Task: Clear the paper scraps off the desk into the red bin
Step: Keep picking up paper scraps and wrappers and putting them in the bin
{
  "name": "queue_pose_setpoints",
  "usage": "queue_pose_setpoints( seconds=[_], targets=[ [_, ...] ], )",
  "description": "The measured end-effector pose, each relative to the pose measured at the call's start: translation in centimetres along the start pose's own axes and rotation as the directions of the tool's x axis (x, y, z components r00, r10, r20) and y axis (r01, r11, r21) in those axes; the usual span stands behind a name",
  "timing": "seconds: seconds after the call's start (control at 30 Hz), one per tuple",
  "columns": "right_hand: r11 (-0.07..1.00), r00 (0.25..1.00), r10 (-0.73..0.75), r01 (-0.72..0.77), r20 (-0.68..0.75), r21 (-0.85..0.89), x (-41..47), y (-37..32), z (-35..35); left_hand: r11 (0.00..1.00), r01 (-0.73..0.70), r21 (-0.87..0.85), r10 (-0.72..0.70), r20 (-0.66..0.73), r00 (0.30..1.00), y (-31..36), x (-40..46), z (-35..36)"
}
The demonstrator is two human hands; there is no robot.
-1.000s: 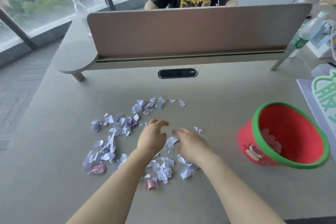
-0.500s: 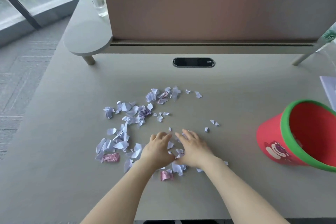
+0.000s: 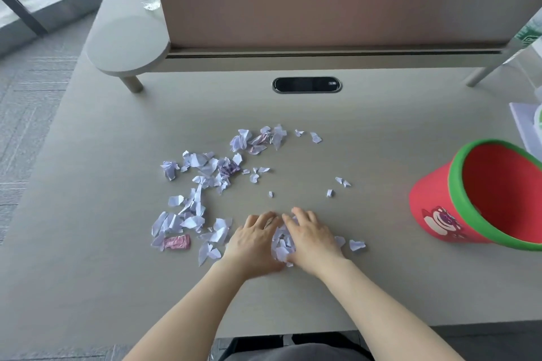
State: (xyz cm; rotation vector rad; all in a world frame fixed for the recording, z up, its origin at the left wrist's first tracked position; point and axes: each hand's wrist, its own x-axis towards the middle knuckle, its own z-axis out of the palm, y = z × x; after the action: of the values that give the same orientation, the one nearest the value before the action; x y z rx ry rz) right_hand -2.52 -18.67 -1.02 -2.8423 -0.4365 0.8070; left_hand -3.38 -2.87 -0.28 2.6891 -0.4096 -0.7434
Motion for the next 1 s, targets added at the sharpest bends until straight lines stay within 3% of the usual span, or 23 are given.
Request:
queue_pose_setpoints(
  seconds=[0.23, 0.53, 0.67, 0.87, 1.0],
  targets=[
    [0.991, 0.992, 0.034, -0.017, -0.119, 0.135, -0.4, -0.5, 2.1, 0.988, 0.148, -0.052, -0.152, -0.100, 0.983, 0.9, -0.4, 1.7],
    [0.953, 0.989, 0.052, -0.008, -0.137, 0.303, -0.1, -0.9, 2.2, 0.904, 0.253, -0.344, -0.315, -0.139, 0.939, 2.0, 0.7, 2.2],
    [0.911, 0.968, 0.116, -0.013, -0.225, 0.412, 0.0, -0.3, 0.8, 0.881, 0.213, -0.422, -0.338, -0.247, 0.908, 2.7, 1.6, 1.1],
    [0.864, 0.846, 0.220, 0.062, -0.485, 0.500, -0.8, 1.9, -5.3, 0.882, 0.038, -0.470, -0.279, -0.455, 0.846, 6.9, 3.3, -4.4],
    [0.853, 0.698, 0.300, 0.110, -0.650, 0.511, -2.9, 4.9, -10.1, 0.856, -0.105, -0.505, -0.217, -0.538, 0.815, 11.7, 4.6, -8.6]
  ],
)
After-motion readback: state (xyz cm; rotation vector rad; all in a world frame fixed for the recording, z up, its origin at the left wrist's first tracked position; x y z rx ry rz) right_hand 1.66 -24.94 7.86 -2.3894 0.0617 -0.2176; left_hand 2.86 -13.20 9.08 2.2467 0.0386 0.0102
